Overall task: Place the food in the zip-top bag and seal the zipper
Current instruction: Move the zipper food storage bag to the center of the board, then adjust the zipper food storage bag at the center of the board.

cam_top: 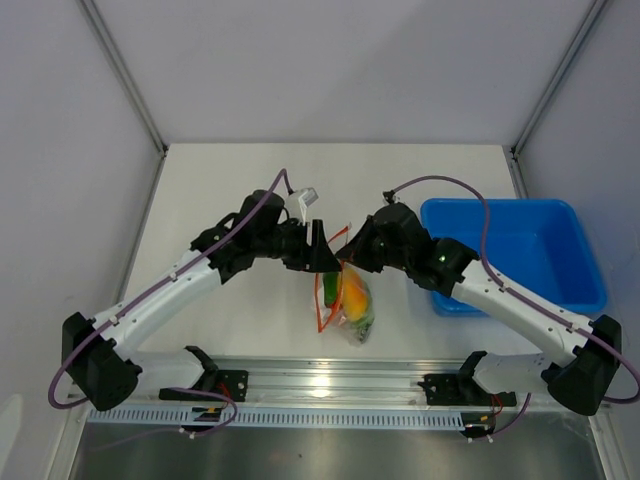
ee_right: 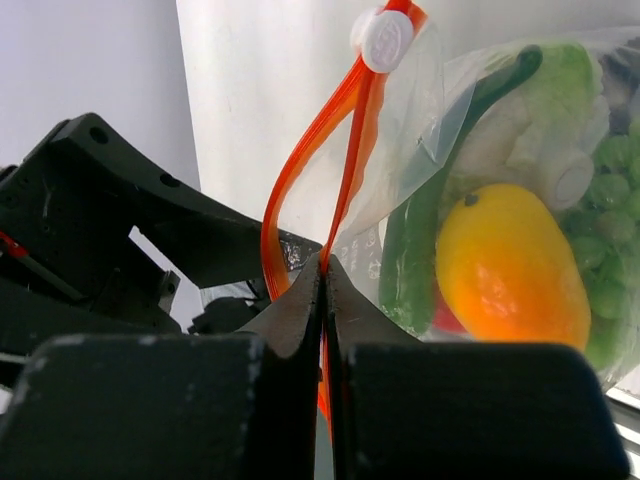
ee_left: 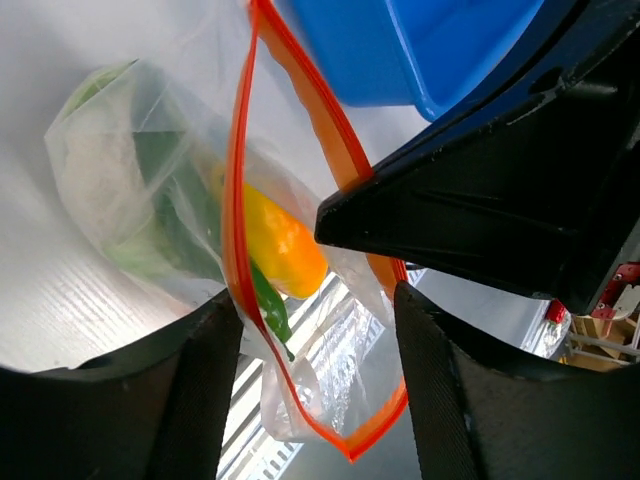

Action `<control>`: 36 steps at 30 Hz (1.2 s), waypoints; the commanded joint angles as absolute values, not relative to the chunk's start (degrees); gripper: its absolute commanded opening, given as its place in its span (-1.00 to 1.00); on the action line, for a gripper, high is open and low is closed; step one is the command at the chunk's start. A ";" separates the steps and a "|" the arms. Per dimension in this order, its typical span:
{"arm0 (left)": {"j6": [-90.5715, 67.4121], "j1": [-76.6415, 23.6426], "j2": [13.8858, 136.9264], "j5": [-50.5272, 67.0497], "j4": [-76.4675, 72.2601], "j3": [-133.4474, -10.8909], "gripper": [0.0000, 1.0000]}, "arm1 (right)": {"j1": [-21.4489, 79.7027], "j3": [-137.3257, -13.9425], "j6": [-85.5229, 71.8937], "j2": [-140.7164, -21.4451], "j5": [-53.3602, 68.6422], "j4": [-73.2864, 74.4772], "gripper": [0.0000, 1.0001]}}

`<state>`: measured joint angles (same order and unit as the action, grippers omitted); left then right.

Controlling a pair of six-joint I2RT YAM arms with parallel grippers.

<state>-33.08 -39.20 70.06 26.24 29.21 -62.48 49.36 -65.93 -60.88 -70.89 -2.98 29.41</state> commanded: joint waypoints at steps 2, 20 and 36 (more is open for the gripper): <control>-33.40 -41.21 68.12 25.76 25.22 -61.44 0.32 | 49.83 -64.42 -64.68 -67.76 -8.70 25.66 -1.00; -36.83 -52.29 61.79 5.10 24.61 -59.33 0.54 | 50.80 -65.57 -70.40 -67.15 -15.03 30.59 -1.00; -39.37 -56.95 71.72 -3.07 28.38 -64.69 0.42 | 52.56 -65.92 -75.23 -66.36 -19.33 33.48 -0.97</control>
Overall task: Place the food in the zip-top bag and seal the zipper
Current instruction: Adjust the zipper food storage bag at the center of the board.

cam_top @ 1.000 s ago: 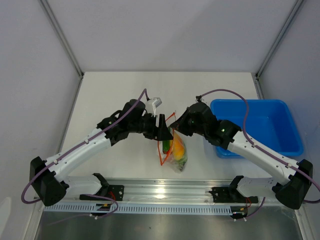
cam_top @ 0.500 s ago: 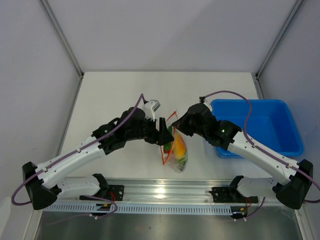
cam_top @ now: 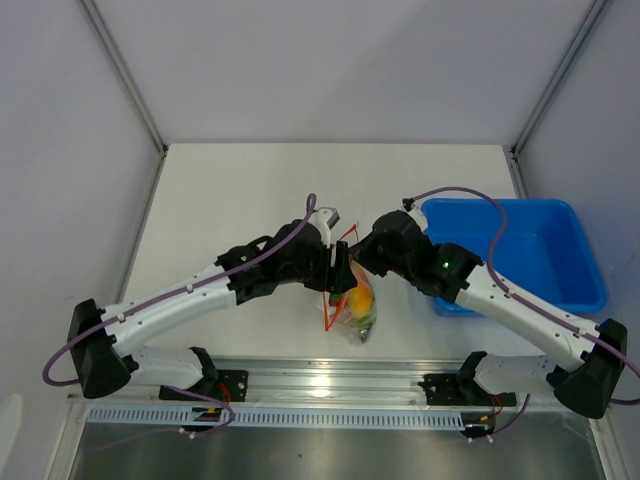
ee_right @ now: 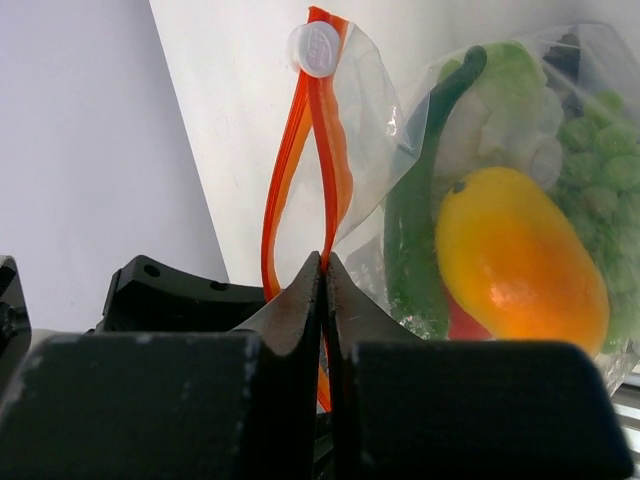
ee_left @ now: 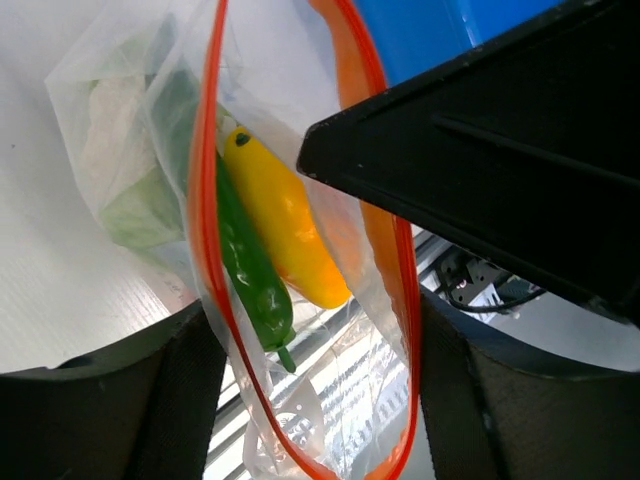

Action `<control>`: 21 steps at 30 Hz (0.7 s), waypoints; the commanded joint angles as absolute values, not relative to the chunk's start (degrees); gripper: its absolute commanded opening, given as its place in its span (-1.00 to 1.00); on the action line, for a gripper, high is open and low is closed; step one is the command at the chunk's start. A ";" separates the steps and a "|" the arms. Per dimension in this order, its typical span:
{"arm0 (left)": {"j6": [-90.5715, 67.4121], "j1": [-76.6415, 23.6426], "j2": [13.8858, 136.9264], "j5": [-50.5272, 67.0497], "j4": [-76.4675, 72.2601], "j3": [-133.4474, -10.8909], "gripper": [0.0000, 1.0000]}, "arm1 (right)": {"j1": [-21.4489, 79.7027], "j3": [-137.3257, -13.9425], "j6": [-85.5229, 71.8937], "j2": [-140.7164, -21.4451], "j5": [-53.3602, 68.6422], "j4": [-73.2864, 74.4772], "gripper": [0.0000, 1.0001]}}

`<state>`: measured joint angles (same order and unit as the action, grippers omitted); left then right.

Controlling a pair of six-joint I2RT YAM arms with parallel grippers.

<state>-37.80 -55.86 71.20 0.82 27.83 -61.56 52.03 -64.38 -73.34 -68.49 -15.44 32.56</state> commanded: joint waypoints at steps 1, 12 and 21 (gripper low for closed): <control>-39.64 -57.04 72.33 -4.47 28.74 -65.21 0.38 | 52.56 -66.00 -75.50 -66.27 -19.60 33.83 -0.95; -41.48 -57.66 74.71 -7.29 30.76 -66.80 -0.63 | 52.73 -65.65 -74.89 -65.74 -21.53 35.07 -0.73; -39.29 -57.66 74.27 -7.03 32.78 -67.94 -0.99 | 50.55 -66.88 -60.93 -64.51 -19.00 34.01 -0.09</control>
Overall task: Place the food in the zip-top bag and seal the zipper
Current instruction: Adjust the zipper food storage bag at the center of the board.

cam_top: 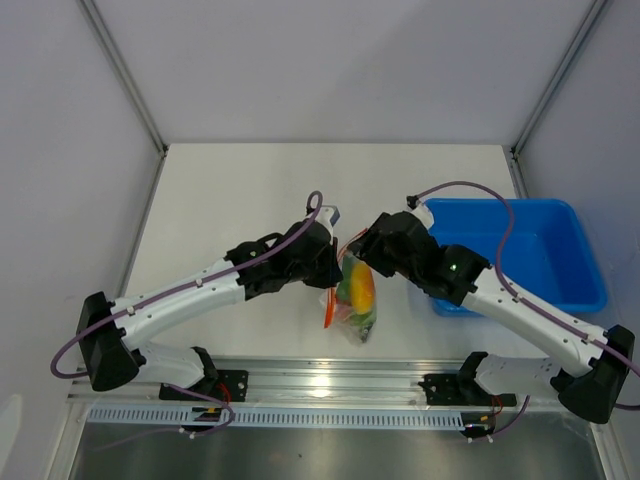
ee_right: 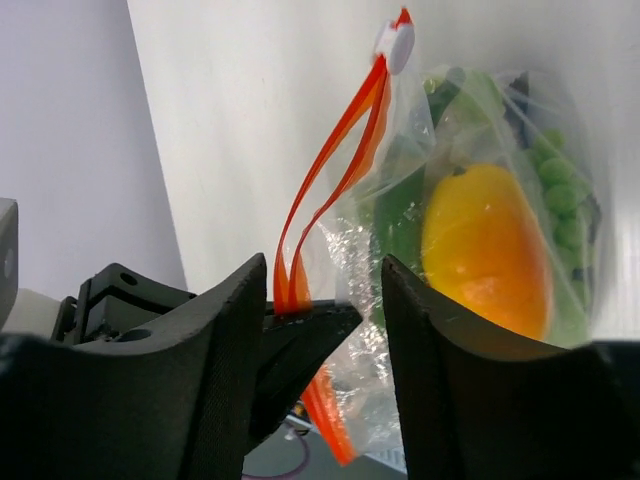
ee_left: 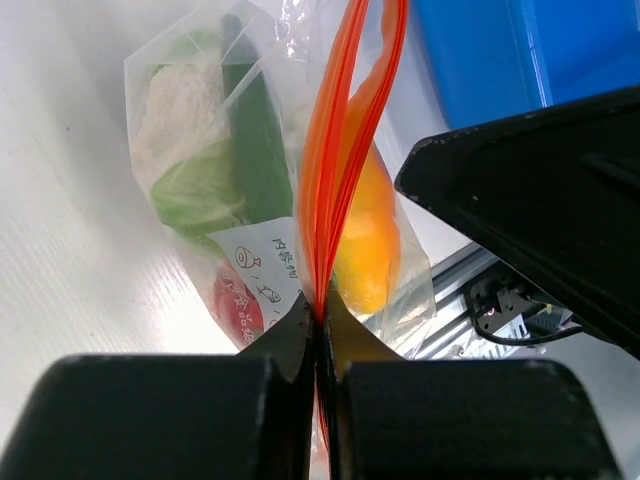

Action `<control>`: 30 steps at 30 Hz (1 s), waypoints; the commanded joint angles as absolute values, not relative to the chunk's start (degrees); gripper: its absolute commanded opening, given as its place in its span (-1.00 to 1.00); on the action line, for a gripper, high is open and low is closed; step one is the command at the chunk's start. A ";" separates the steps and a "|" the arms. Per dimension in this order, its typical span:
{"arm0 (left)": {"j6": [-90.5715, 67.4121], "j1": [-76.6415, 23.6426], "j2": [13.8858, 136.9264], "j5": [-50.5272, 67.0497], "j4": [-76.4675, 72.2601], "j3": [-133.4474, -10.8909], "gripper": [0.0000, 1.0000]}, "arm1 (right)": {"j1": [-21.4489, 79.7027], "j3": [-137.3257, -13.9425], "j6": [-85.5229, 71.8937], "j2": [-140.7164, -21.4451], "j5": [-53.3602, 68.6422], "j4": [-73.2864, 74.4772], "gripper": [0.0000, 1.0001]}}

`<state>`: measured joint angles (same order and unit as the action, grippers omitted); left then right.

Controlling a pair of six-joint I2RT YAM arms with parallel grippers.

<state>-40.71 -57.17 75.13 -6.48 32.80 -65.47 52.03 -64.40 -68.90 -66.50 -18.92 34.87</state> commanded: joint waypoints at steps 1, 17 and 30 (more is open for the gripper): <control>-38.85 -57.66 74.01 -6.34 32.70 -68.11 -0.99 | 49.49 -67.06 -58.82 -64.34 -15.77 33.84 0.07; -27.78 -50.45 68.47 15.45 34.10 -69.26 -0.99 | 24.08 -54.06 -25.23 -49.83 30.83 25.85 0.97; -24.00 -46.58 65.39 28.82 34.72 -65.66 -0.99 | 24.08 -45.62 -22.58 -47.02 40.25 20.22 0.42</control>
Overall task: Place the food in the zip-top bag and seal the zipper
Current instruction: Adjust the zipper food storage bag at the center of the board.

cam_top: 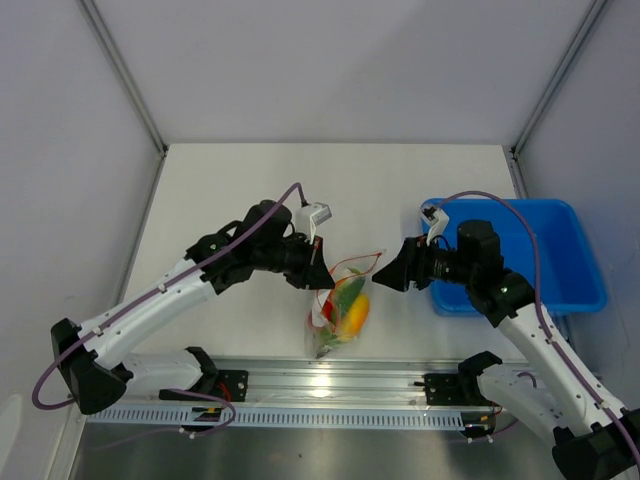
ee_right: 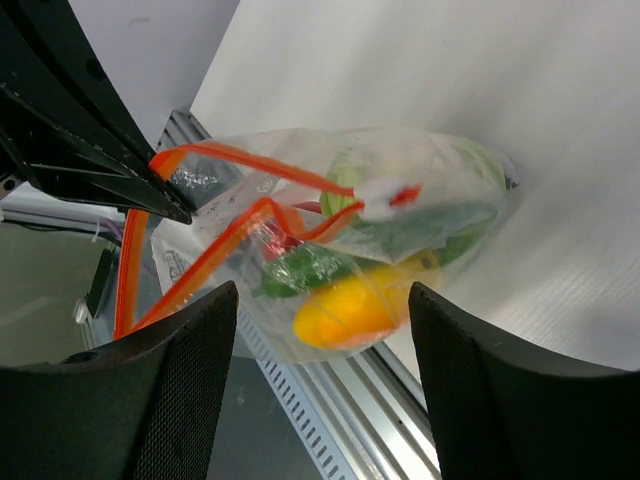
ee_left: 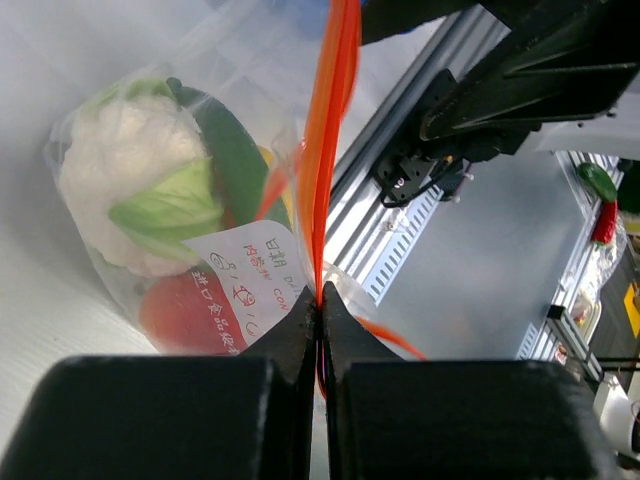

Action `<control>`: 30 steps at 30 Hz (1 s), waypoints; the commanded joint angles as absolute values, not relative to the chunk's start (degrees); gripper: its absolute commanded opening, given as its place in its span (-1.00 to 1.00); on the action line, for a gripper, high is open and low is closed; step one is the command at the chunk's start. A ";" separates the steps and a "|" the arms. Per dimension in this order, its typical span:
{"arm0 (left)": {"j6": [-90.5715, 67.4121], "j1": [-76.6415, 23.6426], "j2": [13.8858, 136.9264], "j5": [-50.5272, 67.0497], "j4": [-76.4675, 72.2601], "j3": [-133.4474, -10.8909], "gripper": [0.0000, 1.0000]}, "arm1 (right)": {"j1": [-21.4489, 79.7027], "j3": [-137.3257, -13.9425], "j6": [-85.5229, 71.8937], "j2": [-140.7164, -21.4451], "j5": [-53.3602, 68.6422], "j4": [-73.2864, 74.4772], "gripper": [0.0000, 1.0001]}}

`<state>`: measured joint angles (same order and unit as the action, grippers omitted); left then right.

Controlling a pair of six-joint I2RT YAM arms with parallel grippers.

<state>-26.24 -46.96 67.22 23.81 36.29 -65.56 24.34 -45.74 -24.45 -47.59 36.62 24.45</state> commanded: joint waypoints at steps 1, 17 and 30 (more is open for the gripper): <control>-23.91 -46.58 65.30 29.35 34.72 -65.57 -0.99 | 24.08 -45.79 -23.37 -47.89 39.38 20.21 0.43; -26.01 -46.58 65.83 31.20 30.15 -62.23 -0.99 | 24.08 -54.58 -45.52 -55.72 28.12 25.05 0.25; -25.14 -46.67 66.00 31.03 30.32 -62.66 -0.99 | 25.22 -57.22 -49.92 -59.06 29.96 29.36 0.04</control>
